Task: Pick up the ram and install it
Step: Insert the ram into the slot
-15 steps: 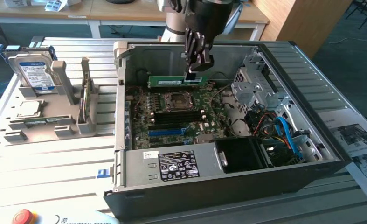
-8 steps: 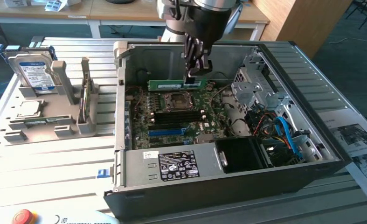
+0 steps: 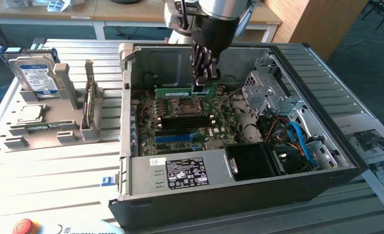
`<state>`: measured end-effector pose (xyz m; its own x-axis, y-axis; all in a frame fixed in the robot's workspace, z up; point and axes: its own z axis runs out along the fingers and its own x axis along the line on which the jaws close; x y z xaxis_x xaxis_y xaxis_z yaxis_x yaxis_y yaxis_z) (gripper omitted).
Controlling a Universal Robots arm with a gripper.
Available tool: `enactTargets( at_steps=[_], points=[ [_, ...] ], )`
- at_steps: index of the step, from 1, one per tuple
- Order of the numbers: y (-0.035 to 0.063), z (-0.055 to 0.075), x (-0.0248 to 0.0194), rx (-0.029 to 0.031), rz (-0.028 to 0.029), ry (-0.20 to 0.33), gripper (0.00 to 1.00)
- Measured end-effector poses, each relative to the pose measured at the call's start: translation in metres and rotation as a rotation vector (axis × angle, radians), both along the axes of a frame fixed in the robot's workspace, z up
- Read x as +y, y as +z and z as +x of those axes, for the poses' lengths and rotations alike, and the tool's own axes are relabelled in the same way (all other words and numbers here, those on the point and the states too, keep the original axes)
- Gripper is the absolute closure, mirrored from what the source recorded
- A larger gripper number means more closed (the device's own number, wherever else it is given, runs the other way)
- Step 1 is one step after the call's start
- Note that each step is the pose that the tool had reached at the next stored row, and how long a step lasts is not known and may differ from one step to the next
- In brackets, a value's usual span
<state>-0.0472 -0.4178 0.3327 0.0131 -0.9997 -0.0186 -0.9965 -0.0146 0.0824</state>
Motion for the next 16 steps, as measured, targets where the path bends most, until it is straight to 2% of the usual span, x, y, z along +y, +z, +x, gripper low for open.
enactTargets(
  at_steps=[16],
  points=[
    [-0.0206, 0.0, 0.0, 0.0, -0.0008, 0.0, 0.88]
  ],
)
